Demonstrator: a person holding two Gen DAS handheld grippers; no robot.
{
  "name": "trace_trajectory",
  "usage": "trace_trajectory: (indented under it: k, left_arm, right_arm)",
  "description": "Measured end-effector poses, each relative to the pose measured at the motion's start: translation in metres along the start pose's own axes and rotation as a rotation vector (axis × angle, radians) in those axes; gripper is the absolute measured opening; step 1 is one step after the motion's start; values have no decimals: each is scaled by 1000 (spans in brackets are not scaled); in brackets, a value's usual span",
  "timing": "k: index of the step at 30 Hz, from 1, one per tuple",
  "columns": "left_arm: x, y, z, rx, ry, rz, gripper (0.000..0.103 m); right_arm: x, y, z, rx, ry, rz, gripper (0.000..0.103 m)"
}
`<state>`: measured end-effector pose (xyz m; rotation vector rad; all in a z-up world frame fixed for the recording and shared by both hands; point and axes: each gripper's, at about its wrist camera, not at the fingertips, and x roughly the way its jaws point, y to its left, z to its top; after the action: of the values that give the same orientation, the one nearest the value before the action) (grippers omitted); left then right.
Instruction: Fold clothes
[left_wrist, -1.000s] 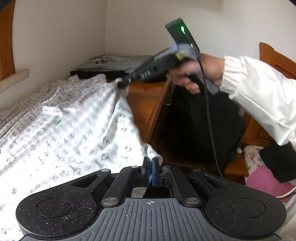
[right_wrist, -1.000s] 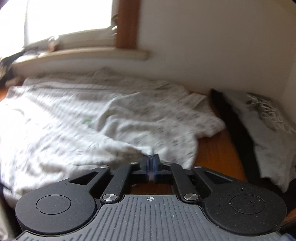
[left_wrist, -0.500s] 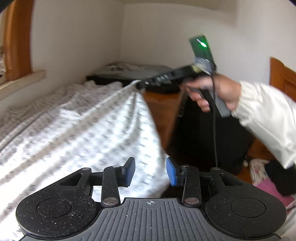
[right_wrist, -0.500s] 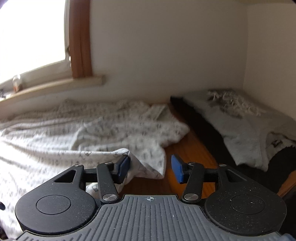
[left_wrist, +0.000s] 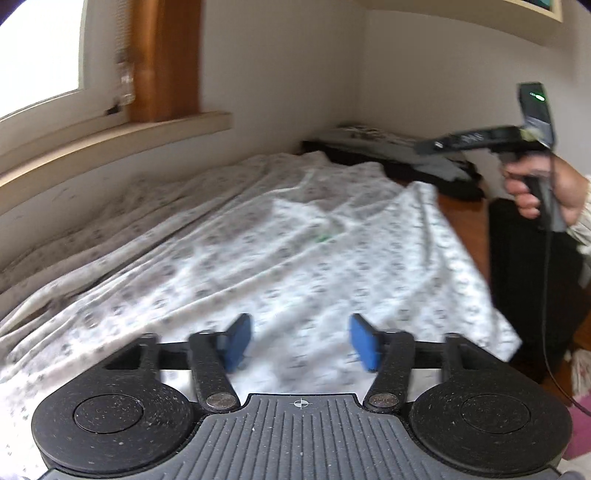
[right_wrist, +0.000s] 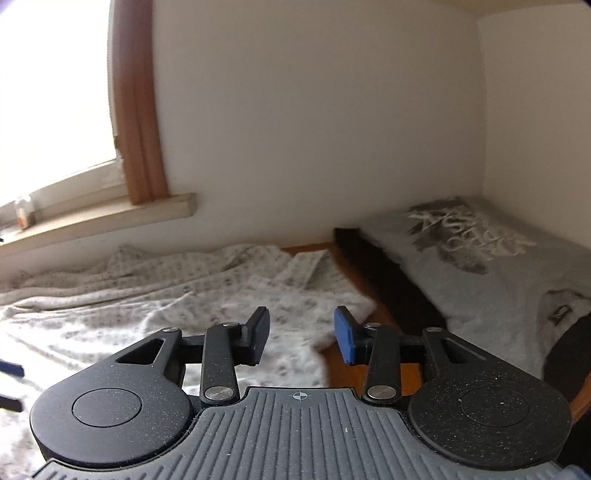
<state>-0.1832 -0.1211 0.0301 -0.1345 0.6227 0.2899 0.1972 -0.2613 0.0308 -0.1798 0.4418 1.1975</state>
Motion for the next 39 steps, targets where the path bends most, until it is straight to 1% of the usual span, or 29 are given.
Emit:
trace_trajectory:
  k: [2, 4, 5, 7, 9, 12, 13, 15, 18, 22, 25, 27, 29, 33, 36, 39]
  left_arm:
    - [-2, 11, -3, -12, -5, 25, 75]
    - [-6, 22, -7, -33, -6, 48, 78]
    - [-7, 27, -8, -44, -7, 59, 78]
    - [-13, 32, -8, -60, -9, 72, 79]
    - [-19, 34, -7, -68, -18, 79, 84]
    - [-29, 35, -7, -88, -30, 87, 95]
    - [-32, 35, -7, -94, -36, 89, 103]
    - [-37, 32, -8, -96, -38, 88, 103]
    - [-41, 27, -8, -99, -35, 88, 103]
    - [-46, 25, -10, -112, -30, 84, 103]
    - [-50, 25, -14, -125, -27, 91, 103]
    - [-53, 27, -17, -136, -21, 94, 103]
    - [-57, 29, -20, -142, -16, 102, 103]
    - [-78, 38, -35, -147, -39, 135, 103]
    - [-101, 57, -50, -199, -58, 179, 103]
    - [-123, 79, -66, -264, -67, 234, 103]
  right_arm:
    - [0, 9, -6, -23, 23, 20, 40]
    - [0, 22, -17, -44, 45, 69, 39]
    - [0, 28, -22, -54, 57, 93, 38]
    - [1, 43, -32, -70, 95, 121, 38]
    - [0, 59, -40, -93, 120, 145, 39]
    - [-3, 82, -45, -123, 136, 178, 41]
    - [-6, 88, -46, -128, 142, 195, 42]
    - [-10, 100, -47, -139, 151, 225, 48]
    - [-16, 118, -50, -167, 161, 249, 50]
    - [-22, 136, -53, -192, 165, 270, 55]
    - [-25, 148, -55, -214, 169, 277, 60]
    - [-27, 155, -57, -241, 166, 269, 67]
    - [-29, 162, -59, -268, 161, 261, 71]
    - [-30, 177, -59, -284, 142, 284, 78]
    - [-28, 195, -58, -289, 132, 320, 82]
    - [-27, 213, -57, -294, 122, 356, 82]
